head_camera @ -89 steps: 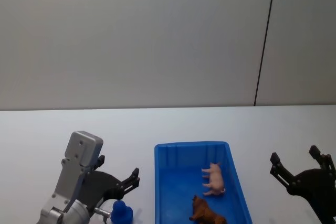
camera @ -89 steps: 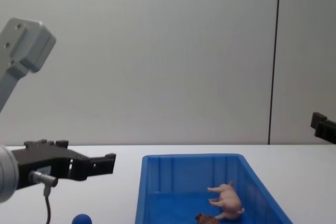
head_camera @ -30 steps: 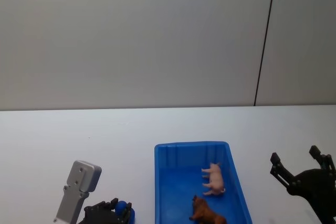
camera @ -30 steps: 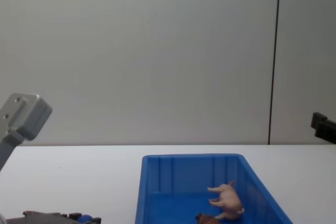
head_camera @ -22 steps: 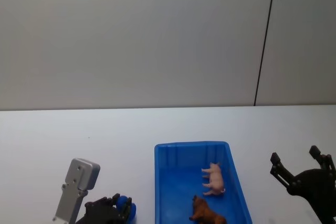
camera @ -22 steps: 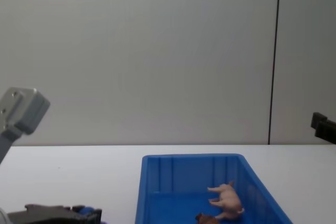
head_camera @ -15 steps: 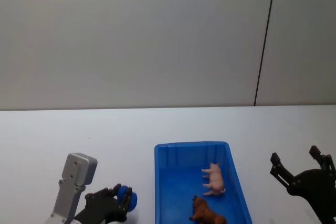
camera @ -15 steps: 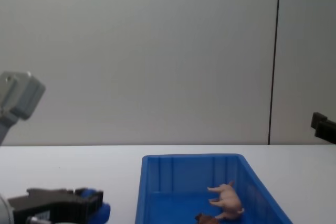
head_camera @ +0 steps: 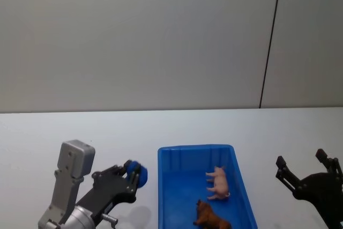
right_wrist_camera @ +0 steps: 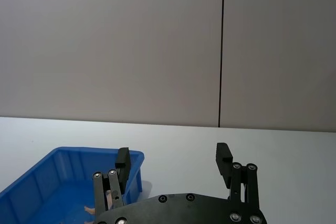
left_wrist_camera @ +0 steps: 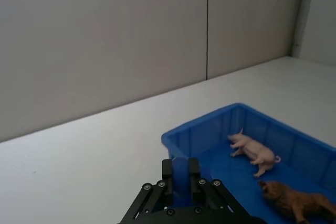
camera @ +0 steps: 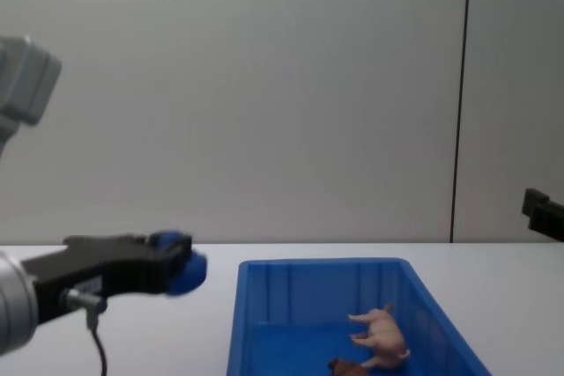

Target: Pick up the two dolls from the table and place them into the box.

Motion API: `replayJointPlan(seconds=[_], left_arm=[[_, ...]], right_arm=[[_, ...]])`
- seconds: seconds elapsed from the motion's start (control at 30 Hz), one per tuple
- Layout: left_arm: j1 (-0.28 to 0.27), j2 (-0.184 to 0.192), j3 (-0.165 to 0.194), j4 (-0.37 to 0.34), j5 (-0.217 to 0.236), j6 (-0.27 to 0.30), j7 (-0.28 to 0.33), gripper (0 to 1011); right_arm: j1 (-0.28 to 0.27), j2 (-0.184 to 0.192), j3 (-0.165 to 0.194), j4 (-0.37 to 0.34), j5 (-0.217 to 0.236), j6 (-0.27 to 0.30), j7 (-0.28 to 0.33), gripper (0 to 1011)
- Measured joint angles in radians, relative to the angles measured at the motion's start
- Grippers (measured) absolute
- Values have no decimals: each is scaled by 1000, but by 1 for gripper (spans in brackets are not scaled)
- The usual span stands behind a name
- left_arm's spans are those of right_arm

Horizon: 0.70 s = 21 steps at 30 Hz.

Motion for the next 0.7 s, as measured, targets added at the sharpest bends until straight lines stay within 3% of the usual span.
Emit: replayJointPlan(seconds=[0.57,0.7], left_arm=[[-55,-32,1,28,-18,-137,-212,106],[-77,-48,6,46,-27,-158,-281,193]], right_arm=[[0,0,0,0,0,0,0,1001],[0,0,0,0,0,0,0,1001]])
